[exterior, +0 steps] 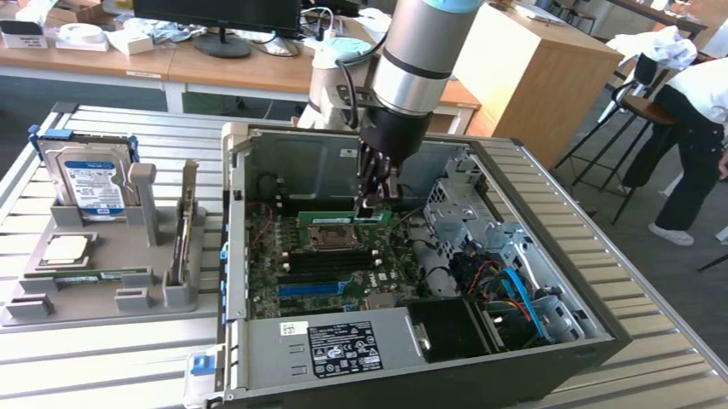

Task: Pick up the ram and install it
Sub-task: 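Insert the ram into the slot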

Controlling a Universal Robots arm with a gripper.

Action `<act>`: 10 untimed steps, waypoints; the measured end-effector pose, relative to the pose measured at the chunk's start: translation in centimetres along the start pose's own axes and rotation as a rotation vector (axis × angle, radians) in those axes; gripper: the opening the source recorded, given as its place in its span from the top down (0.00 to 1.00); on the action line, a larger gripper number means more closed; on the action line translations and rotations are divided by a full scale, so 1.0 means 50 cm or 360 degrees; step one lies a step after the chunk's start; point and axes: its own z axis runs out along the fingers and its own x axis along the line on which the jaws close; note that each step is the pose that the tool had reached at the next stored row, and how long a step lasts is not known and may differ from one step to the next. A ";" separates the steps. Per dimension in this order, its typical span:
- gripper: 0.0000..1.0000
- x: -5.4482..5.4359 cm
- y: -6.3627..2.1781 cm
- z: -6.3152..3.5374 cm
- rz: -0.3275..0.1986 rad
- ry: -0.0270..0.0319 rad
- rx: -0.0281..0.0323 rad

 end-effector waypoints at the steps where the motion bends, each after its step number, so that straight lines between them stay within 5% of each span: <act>1: 0.89 0.000 0.000 0.000 0.0000 0.00001 -0.00001; 10: 0.89 0.000 0.000 0.000 0.0024 -0.00012 0.00006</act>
